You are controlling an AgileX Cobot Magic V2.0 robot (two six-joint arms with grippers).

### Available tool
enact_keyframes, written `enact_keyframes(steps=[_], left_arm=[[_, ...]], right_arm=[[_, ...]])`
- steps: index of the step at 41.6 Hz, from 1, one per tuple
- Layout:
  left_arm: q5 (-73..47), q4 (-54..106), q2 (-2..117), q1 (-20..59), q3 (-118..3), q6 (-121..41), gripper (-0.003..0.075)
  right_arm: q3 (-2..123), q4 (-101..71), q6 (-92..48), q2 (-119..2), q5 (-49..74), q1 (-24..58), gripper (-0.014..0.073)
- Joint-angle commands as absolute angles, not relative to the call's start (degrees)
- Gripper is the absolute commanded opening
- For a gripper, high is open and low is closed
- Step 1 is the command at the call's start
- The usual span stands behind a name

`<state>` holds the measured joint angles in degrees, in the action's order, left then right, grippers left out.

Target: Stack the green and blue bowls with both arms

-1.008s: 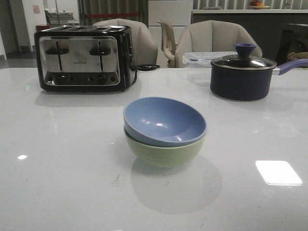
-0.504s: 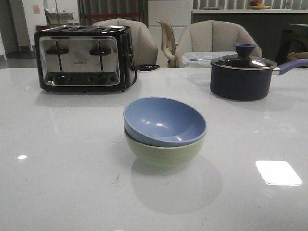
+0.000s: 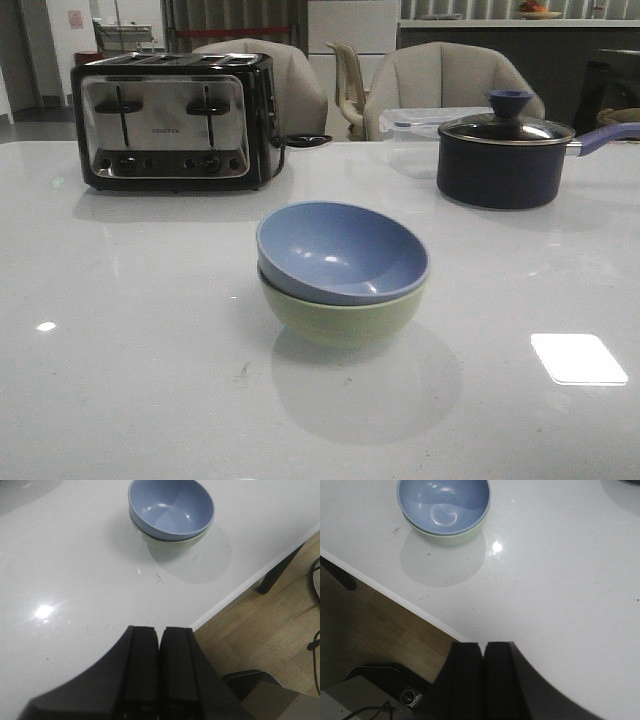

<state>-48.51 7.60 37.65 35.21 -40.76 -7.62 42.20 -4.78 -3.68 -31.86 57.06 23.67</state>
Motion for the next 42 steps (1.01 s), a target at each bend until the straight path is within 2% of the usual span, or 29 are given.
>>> enact_keyframes(steps=[1, 8, 13, 19, 26, 33, 42], left_arm=[[-44.09, 8.13, 37.60, 35.51, -42.29, -7.08, 0.0098], [-43.76, 8.13, 37.06, 35.51, -42.00, -7.08, 0.0098], [-42.12, 7.26, 32.39, 30.53, -40.31, -7.58, 0.0098], [-28.93, 5.84, 22.64, 21.41, -32.02, -7.58, 0.0099], [-11.17, 5.36, 10.09, 12.37, -17.10, -7.58, 0.0099], [-5.15, 6.46, 1.48, 6.94, -5.58, -7.58, 0.0098], [1.08, 6.46, -0.95, 4.85, -0.53, -7.58, 0.0099]], right_arm=[[43.69, -4.36, -3.70, -32.06, 53.45, 23.50, 0.0040], [43.69, -4.36, -3.70, -32.06, 53.45, 23.50, 0.0040], [43.69, -4.36, -3.70, -32.06, 53.52, 23.50, 0.0040], [43.69, -4.42, -3.70, -32.06, 53.47, 23.50, 0.0040], [43.69, -4.42, -3.70, -32.06, 53.47, 23.50, 0.0040], [43.69, -4.42, -3.70, -32.06, 53.47, 23.50, 0.0040], [43.69, -4.42, -3.70, -32.06, 53.47, 23.50, 0.0040]])
